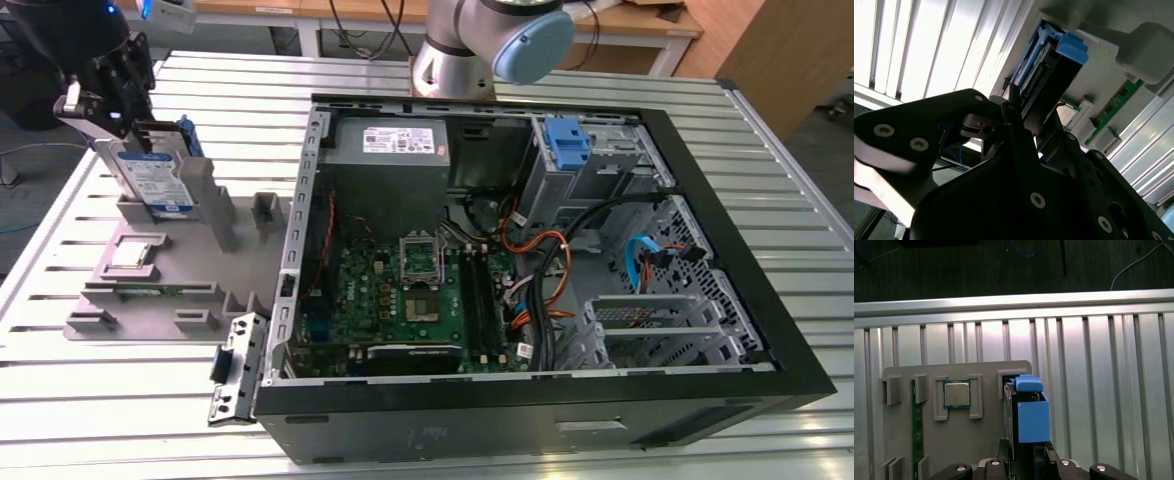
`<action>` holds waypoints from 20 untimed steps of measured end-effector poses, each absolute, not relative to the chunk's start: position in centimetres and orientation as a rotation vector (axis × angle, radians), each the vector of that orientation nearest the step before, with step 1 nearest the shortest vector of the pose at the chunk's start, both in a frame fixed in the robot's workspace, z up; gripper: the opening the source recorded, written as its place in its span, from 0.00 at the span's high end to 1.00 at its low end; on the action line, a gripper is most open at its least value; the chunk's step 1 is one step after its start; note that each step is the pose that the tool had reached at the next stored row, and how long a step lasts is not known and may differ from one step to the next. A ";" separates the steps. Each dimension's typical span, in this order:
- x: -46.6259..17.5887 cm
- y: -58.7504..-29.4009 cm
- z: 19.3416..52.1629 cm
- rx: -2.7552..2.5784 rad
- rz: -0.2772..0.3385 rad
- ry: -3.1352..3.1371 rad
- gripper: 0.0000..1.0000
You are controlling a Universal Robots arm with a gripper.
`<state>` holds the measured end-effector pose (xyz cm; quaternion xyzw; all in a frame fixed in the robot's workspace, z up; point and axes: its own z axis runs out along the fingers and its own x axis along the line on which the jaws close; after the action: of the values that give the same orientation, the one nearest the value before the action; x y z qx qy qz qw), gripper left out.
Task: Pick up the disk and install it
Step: 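Pick up the disk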
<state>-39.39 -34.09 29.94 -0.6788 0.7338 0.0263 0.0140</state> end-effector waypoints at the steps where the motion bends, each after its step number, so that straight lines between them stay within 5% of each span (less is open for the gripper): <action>1: -39.4 -34.1 29.9 -2.114 0.082 2.285 0.64; 20: -39.4 -34.4 29.9 -2.113 0.082 2.285 0.64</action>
<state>-39.38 -34.36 29.93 -0.6787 0.7338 0.0263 0.0141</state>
